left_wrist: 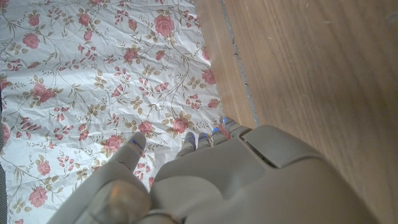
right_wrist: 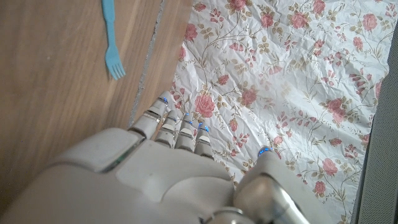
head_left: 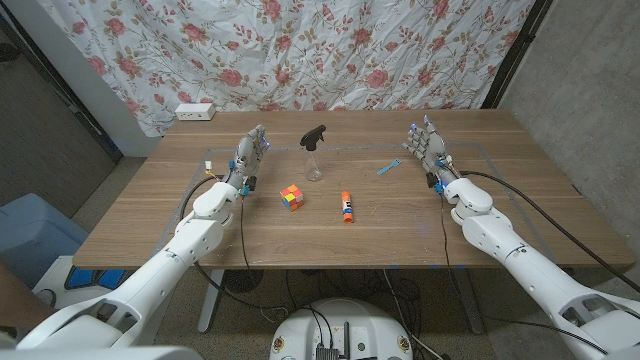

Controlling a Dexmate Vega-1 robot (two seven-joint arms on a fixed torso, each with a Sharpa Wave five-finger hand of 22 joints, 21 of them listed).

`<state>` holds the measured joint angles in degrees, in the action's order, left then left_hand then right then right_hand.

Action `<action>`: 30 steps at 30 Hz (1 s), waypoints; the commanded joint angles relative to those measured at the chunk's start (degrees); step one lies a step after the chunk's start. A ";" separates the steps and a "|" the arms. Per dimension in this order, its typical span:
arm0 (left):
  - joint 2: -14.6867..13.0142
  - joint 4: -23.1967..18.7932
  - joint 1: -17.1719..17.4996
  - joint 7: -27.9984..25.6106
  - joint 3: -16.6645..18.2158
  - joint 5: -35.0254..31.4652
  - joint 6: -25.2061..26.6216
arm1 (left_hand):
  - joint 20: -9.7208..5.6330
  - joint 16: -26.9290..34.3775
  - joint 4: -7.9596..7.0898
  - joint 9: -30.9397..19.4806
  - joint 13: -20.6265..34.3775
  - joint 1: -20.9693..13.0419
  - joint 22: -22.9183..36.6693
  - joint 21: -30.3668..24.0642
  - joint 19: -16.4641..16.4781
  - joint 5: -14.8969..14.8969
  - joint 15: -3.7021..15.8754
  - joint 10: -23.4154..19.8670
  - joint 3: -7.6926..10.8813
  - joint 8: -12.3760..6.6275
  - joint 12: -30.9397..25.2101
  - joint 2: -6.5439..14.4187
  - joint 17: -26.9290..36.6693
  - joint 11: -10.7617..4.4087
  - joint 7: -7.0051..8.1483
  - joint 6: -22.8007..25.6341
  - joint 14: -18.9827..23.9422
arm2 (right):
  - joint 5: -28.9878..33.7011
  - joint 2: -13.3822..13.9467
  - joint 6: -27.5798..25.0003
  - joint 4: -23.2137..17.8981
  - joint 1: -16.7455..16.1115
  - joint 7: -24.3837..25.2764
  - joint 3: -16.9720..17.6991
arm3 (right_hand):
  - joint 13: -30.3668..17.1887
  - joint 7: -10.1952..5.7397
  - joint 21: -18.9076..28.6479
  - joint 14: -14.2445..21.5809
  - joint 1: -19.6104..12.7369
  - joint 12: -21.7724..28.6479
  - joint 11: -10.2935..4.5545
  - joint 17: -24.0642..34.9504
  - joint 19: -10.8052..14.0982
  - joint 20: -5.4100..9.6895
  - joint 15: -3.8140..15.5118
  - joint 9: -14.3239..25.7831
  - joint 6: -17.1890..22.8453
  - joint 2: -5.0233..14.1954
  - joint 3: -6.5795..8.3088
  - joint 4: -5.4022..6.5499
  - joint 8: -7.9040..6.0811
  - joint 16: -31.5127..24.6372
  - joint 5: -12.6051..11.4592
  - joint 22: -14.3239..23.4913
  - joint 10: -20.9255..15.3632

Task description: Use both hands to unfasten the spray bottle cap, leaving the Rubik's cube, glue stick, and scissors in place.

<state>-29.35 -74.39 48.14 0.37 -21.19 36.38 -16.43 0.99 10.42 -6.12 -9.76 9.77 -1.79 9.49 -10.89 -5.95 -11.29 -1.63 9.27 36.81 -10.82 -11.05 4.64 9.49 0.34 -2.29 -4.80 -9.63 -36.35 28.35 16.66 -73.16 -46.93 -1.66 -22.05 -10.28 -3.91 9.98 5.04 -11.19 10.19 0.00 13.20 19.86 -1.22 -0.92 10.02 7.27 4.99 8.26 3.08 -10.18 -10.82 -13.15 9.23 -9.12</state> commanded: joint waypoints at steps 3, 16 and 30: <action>-1.56 -1.48 -0.20 -1.75 -0.84 -2.43 1.97 | -0.48 0.15 3.12 -0.10 0.29 -2.01 0.10 -0.29 0.99 0.18 1.14 -1.12 0.58 -0.52 -0.42 1.32 0.07 -0.70 0.82 1.40 0.20 | 1.47 -1.47 2.58 0.74 -0.05 1.42 -0.46 | -0.19 -0.07 0.30 0.25 0.08 0.40 0.13 0.21 0.30 0.01 0.11 0.24 0.41 0.34 0.40 -0.14 -0.42 -0.32 -0.38 0.31 -0.37; -3.15 -3.19 -0.77 1.18 -1.05 -1.94 2.94 | -1.56 0.23 13.64 -0.19 0.33 -8.03 0.07 -0.29 4.17 1.24 2.82 -5.52 1.86 -1.62 -0.68 -0.83 0.12 -2.12 2.25 5.06 3.61 | 1.87 -1.31 2.30 -1.02 -0.93 3.24 -0.16 | -0.17 -0.10 0.37 0.19 0.03 0.46 0.17 -0.03 0.20 0.10 0.14 0.22 0.50 0.52 0.60 -0.30 -0.49 -0.37 -0.47 0.30 -0.41; -4.74 0.11 -2.79 7.71 -2.14 -2.89 0.28 | -2.17 0.24 16.57 -0.23 0.36 -10.36 0.01 -0.16 5.46 1.25 4.16 -8.04 1.80 -2.22 -0.85 -2.42 0.14 -3.38 3.35 7.23 5.28 | 2.02 -0.05 0.73 -4.09 -2.96 5.67 0.57 | -0.16 -0.15 0.41 0.20 -0.03 0.49 0.20 -0.28 0.05 0.09 0.15 0.20 0.46 0.61 0.77 -0.50 -0.50 -0.44 -0.51 0.29 -0.38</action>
<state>-32.90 -76.19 46.52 4.03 -22.63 34.13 -14.41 -0.95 10.42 10.08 -9.75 10.02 -11.27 9.32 -10.89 -0.96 -10.13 1.89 1.84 38.58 -12.76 -11.71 2.19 9.47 -2.75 1.02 1.87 -4.73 -34.42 27.66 18.28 -75.50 -48.64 2.48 -21.94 -10.27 -3.90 10.19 5.03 -11.18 10.39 0.00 12.78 19.85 -1.23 -0.92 10.00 7.26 4.99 8.72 2.61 -10.41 -11.03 -13.36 9.21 -9.11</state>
